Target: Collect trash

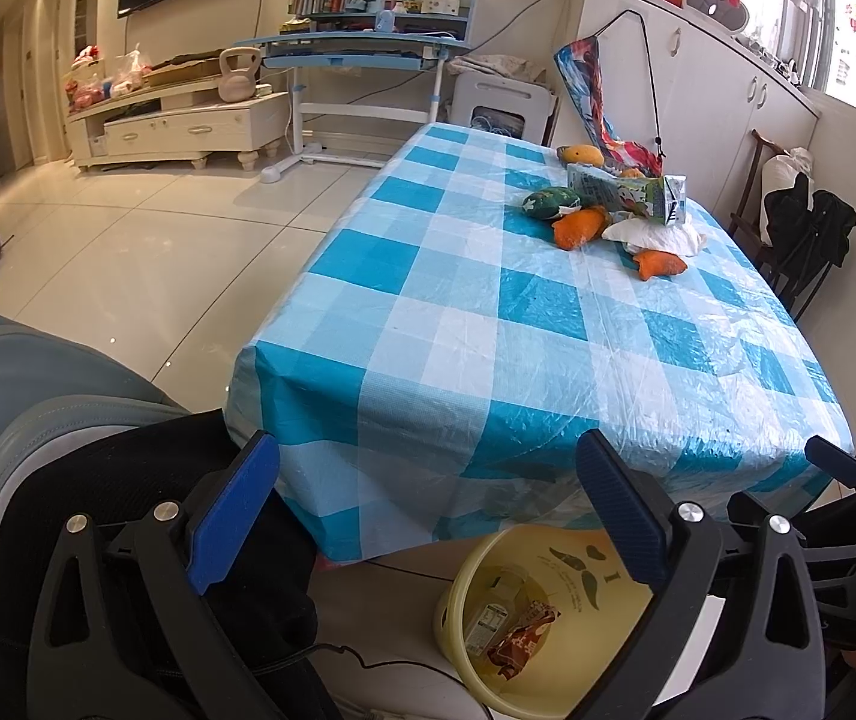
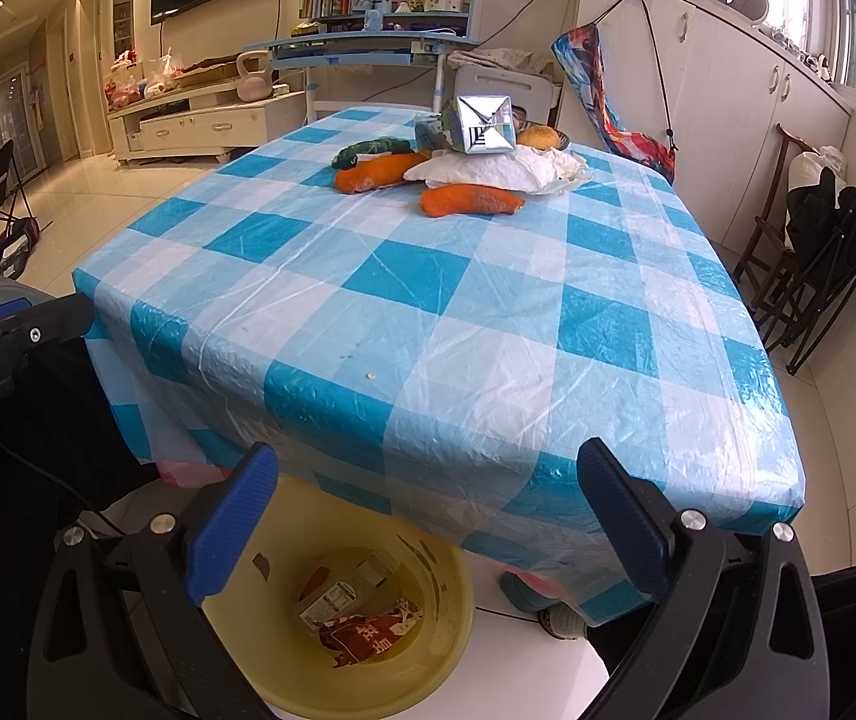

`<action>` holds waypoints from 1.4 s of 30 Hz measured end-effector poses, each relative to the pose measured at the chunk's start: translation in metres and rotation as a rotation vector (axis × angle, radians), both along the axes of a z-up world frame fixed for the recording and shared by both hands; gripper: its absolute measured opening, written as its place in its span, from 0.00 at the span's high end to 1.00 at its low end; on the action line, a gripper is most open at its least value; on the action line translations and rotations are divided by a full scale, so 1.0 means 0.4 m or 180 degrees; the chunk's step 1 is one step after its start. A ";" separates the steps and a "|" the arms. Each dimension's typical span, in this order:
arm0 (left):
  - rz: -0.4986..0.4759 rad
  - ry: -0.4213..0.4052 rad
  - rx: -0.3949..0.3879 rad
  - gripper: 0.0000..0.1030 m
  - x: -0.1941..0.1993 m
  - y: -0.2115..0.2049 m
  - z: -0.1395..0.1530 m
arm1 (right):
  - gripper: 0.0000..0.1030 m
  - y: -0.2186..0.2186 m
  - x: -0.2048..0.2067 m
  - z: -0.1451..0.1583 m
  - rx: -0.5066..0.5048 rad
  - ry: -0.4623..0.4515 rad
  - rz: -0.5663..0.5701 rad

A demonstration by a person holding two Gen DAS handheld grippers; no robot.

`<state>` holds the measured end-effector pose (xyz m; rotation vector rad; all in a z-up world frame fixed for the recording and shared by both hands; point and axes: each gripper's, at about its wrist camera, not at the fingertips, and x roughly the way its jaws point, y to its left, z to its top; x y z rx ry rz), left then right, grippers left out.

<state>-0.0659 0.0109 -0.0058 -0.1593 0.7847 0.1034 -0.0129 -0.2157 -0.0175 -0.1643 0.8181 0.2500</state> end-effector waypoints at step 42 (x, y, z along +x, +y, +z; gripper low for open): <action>-0.0233 -0.0095 0.0179 0.07 0.440 -0.076 0.087 | 0.20 -0.036 0.378 0.077 0.0686 0.0045 0.0252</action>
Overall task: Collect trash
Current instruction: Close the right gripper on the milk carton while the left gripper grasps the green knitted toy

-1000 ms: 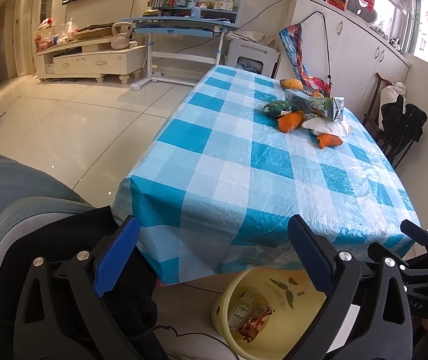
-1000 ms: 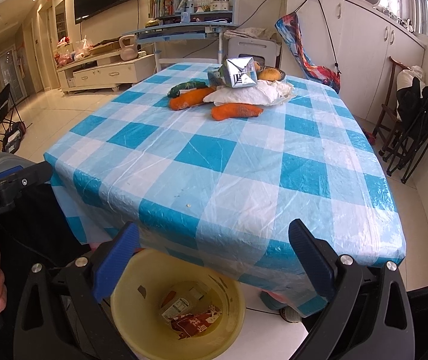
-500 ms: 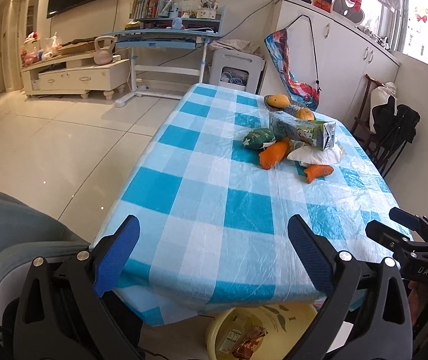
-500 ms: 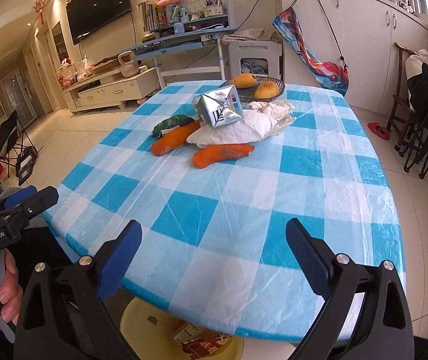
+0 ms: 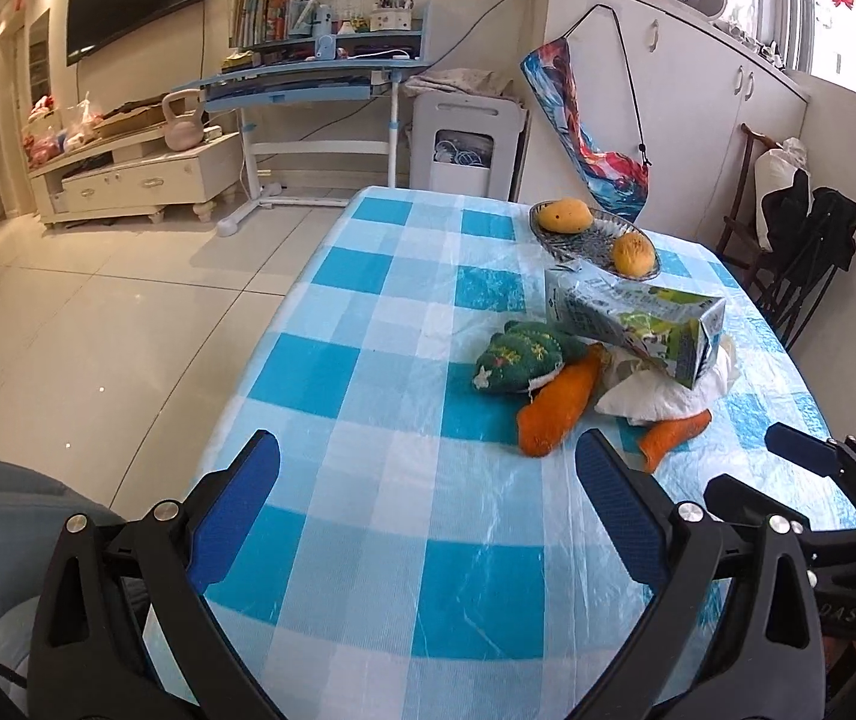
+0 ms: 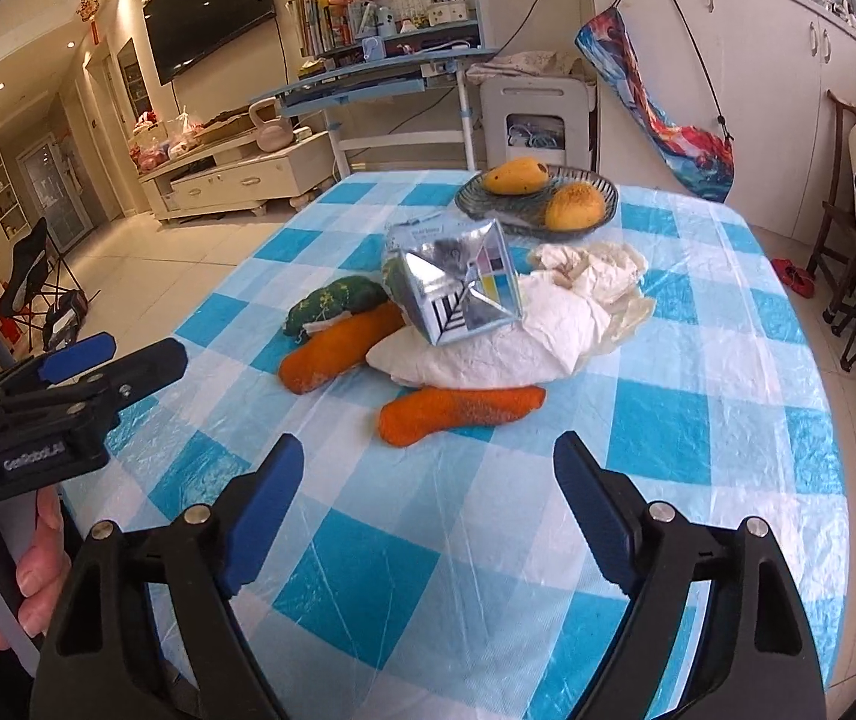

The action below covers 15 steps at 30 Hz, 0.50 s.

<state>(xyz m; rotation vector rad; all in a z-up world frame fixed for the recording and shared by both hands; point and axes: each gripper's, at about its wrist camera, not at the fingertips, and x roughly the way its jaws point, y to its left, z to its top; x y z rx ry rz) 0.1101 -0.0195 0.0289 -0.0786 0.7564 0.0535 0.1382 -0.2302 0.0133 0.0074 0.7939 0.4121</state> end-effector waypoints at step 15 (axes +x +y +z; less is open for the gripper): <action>-0.0019 0.0328 -0.0078 0.08 0.263 -0.032 -0.071 | 0.43 0.047 0.168 0.016 -0.0311 -0.0199 0.0251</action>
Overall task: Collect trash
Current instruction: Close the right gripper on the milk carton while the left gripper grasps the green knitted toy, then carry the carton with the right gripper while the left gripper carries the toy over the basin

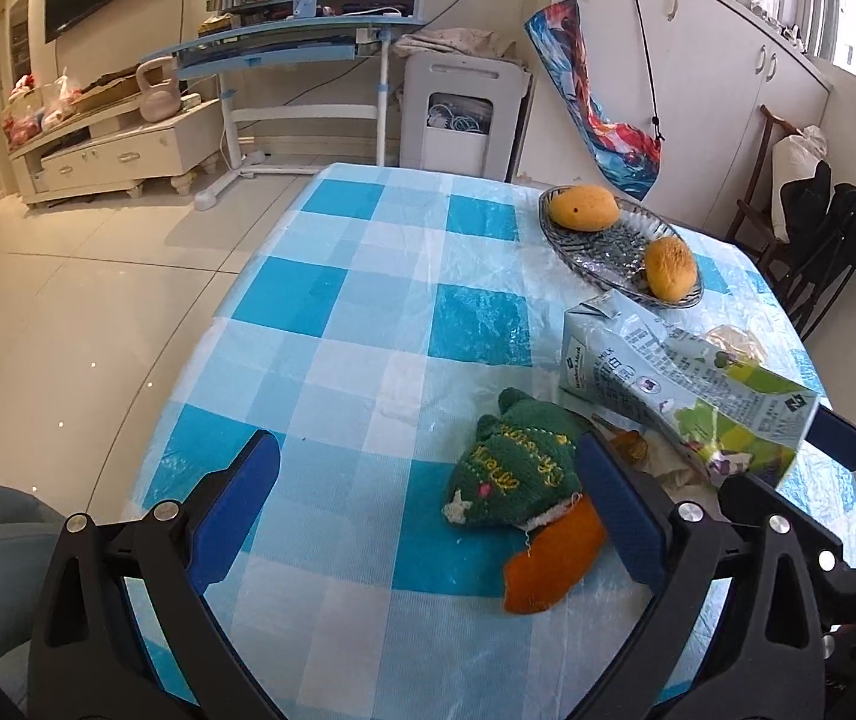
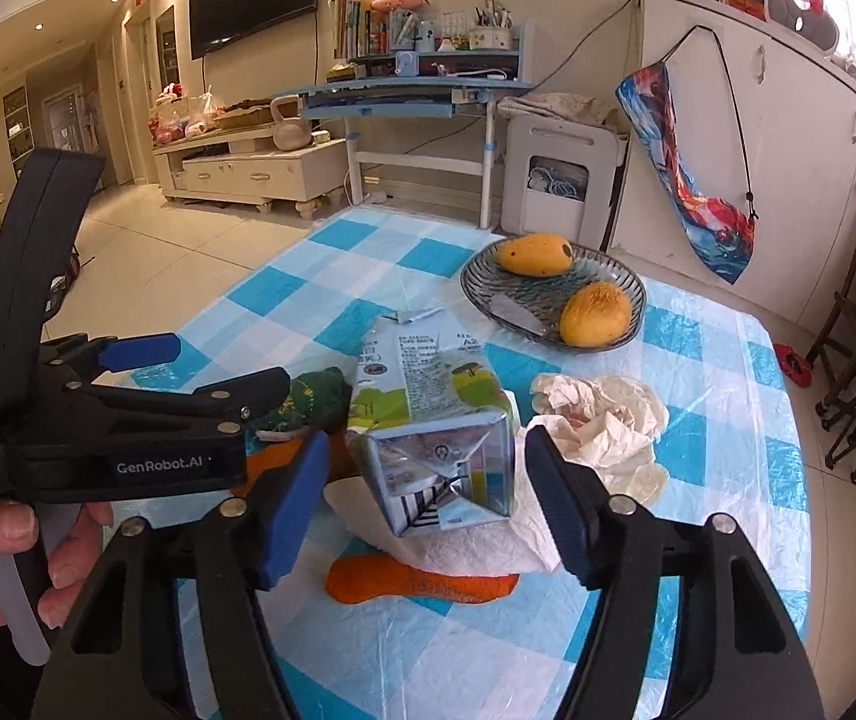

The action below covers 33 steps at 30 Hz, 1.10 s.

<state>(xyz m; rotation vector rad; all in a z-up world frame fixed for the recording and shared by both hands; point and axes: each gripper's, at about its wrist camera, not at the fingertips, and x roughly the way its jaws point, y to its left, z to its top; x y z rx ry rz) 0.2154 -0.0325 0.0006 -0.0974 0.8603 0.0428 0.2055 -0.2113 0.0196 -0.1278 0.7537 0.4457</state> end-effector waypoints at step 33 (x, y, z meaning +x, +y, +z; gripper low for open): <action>-0.0077 -0.0145 -0.0558 0.76 -0.377 0.119 0.024 | 0.53 -0.099 -0.275 0.086 0.1349 0.0216 0.0154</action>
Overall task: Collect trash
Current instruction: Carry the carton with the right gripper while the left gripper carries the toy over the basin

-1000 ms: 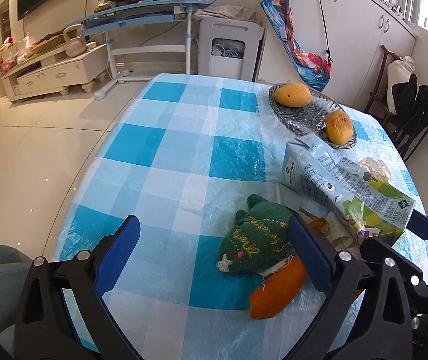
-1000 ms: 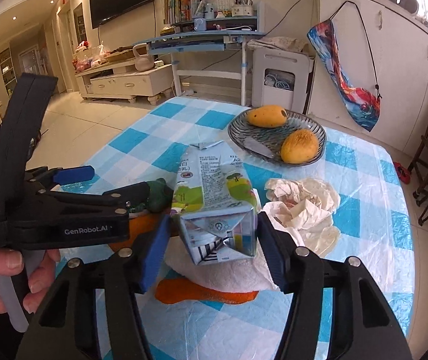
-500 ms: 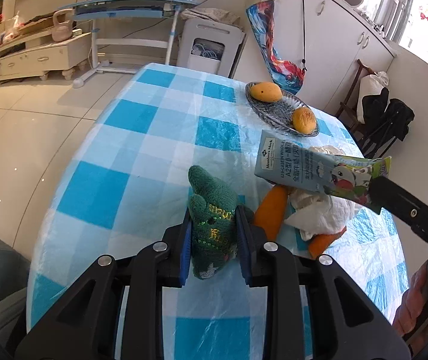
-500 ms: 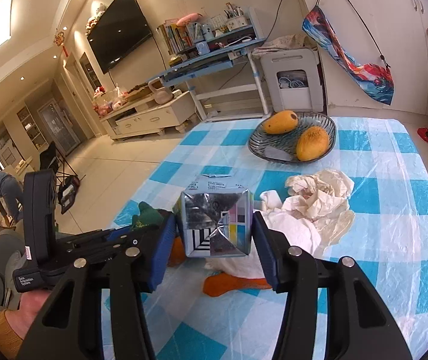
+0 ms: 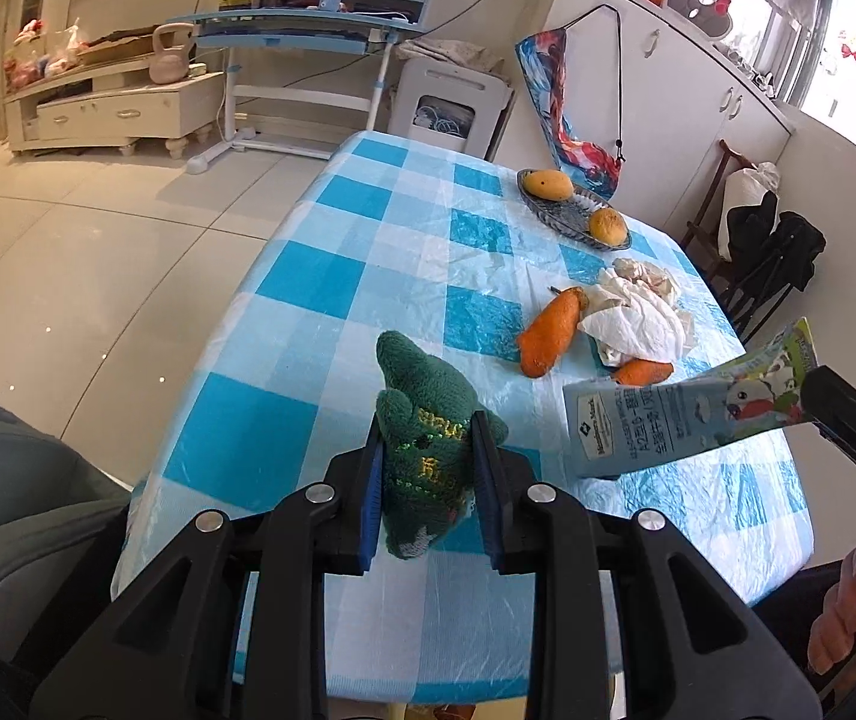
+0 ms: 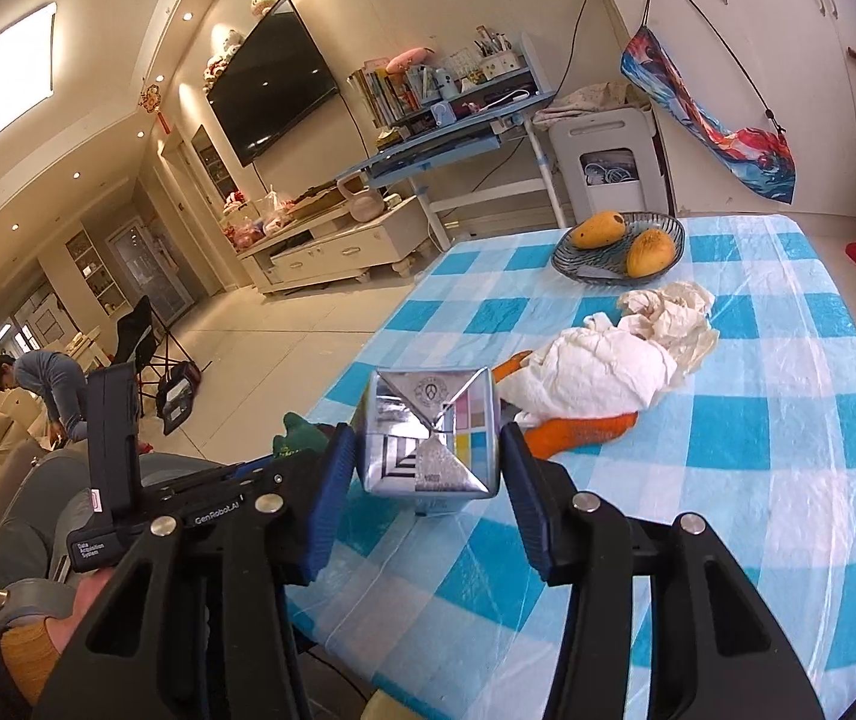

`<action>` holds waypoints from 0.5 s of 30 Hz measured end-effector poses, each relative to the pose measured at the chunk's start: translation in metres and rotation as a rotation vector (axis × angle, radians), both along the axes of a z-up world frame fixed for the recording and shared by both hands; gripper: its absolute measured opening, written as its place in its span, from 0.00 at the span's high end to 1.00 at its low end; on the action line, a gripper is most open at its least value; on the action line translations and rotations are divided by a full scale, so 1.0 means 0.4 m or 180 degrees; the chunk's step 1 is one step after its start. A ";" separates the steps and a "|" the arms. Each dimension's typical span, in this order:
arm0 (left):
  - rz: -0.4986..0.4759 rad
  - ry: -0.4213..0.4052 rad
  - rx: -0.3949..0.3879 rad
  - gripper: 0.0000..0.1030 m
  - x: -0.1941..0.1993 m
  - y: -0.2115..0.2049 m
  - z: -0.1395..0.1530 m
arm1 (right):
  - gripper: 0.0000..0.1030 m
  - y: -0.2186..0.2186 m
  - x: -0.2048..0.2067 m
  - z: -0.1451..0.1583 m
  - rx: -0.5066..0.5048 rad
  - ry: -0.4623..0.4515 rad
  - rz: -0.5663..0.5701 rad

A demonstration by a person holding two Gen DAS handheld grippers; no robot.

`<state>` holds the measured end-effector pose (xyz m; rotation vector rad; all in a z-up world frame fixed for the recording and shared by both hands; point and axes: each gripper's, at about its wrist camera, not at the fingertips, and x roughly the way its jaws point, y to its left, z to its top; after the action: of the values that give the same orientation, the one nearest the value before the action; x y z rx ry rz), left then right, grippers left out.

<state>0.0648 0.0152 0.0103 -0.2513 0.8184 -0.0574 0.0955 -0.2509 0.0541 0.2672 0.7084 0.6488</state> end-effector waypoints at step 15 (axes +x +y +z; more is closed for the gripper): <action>-0.0107 -0.0118 0.0073 0.76 -0.158 -0.035 0.039 | 0.53 -0.020 -0.163 0.034 -0.0054 -0.0149 -0.0010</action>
<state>0.0017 0.0013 0.0260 -0.2143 0.7860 -0.0840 0.0302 -0.2590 0.0678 0.2369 0.6682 0.6439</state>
